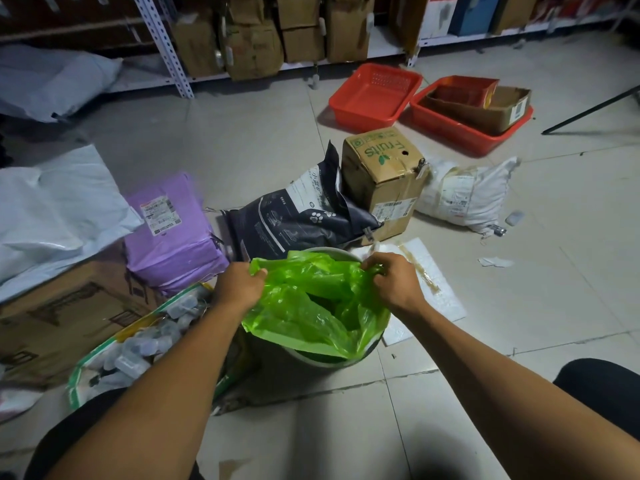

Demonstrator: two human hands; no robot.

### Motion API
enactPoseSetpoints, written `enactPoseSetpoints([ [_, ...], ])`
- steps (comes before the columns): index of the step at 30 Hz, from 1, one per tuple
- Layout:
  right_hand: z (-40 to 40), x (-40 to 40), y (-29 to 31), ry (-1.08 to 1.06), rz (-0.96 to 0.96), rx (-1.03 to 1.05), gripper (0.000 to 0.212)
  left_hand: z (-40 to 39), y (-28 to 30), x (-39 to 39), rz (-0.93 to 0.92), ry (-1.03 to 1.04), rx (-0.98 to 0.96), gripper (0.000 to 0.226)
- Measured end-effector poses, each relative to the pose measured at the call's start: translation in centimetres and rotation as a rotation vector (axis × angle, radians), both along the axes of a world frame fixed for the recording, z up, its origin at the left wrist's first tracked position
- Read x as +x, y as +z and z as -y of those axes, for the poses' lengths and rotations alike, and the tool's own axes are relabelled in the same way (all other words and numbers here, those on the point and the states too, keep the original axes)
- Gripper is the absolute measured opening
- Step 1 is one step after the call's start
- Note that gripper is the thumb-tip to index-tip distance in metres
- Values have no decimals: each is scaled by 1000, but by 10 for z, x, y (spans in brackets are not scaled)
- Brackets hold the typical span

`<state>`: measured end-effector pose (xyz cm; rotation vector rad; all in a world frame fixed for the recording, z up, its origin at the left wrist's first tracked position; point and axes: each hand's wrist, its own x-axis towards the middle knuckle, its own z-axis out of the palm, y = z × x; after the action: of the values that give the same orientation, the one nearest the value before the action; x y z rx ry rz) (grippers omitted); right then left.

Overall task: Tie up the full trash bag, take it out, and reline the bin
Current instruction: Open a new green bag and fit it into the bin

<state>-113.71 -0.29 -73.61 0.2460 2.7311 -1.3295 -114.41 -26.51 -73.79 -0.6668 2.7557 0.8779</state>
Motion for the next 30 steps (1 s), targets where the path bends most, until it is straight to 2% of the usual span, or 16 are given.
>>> enactPoseSetpoints([
  [4,-5,-3,0,-55,49,-123,20,-3,0,3,-52,-22,55,30],
  [7,-2,-5,5,-99,26,-198,36,-9,5,5,-167,-81,117,40],
  [9,-2,-9,3,-106,17,-112,37,-13,8,5,-200,-148,92,28],
  [11,-4,-12,-1,-90,34,10,18,-19,12,3,-169,-162,102,5],
  [12,-6,-12,-1,-68,47,49,13,-22,13,2,-159,-158,103,13],
  [14,-10,-10,0,10,77,116,23,-23,13,-1,-139,-164,68,32],
  [15,-12,-9,1,58,92,162,27,-22,12,-2,-132,-179,35,34],
  [21,-29,-7,2,248,124,446,23,-6,5,-2,-130,-373,-158,22],
  [24,-30,-6,5,317,122,586,25,-3,5,-2,-111,-380,-185,12],
  [27,-25,-2,7,302,54,746,29,-2,3,-4,-138,-372,-218,16],
  [30,-23,1,3,222,-29,648,31,-6,4,-1,-185,-343,-184,21],
])
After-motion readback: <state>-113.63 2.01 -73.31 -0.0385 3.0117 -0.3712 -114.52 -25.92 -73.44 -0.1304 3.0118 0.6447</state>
